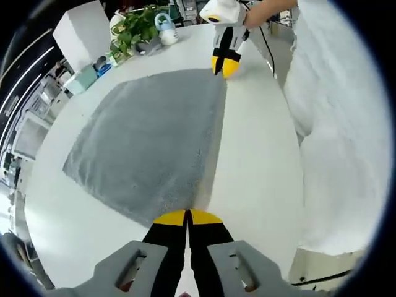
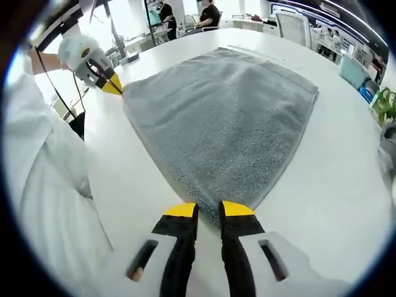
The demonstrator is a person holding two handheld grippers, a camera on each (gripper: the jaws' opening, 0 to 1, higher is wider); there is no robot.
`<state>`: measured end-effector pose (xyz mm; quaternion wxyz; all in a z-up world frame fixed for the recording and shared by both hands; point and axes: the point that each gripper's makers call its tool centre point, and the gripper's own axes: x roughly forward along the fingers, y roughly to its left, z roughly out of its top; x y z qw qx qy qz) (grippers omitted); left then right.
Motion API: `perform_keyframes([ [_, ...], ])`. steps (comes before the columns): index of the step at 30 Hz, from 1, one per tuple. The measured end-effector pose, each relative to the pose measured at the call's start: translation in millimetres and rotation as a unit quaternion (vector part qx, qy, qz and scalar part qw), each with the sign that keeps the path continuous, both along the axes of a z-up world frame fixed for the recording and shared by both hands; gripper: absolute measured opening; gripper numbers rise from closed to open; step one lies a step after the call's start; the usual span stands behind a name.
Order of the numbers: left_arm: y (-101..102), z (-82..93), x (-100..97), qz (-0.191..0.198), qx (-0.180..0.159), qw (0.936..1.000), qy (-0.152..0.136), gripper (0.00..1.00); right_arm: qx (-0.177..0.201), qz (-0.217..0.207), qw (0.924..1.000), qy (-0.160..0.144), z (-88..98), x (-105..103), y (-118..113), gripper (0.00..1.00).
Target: Fold the towel on the table until its edges align and the towel forms a compact rectangular stack.
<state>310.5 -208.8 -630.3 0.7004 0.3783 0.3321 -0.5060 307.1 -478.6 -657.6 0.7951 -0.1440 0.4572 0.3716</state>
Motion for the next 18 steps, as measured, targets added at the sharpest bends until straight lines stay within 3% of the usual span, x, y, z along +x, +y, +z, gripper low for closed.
perform_keyframes([
  [3,-3,1.5,-6.1,-0.018,0.004,0.9998,-0.011,0.0,0.0,-0.001,1.0,0.0,0.0,0,0,0.12],
  [10,-1,-8.1,-5.2,-0.009,0.005,0.9999,-0.011,0.01,-0.001,-0.003,1.0,0.0,0.0,0,1,0.12],
  [12,0,-14.2,-5.8,-0.022,0.025,0.9993,-0.019,0.01,-0.003,-0.001,1.0,0.0,0.0,0,2,0.11],
  [15,-1,-19.4,-7.9,-0.041,0.049,0.9976,-0.026,0.0,-0.013,0.004,0.9999,-0.003,-0.8,0,0,0.05],
  [18,-3,-11.2,-5.2,-0.045,0.05,0.9975,-0.023,0.0,-0.024,0.018,0.9996,-0.002,1.5,-1,2,0.0],
])
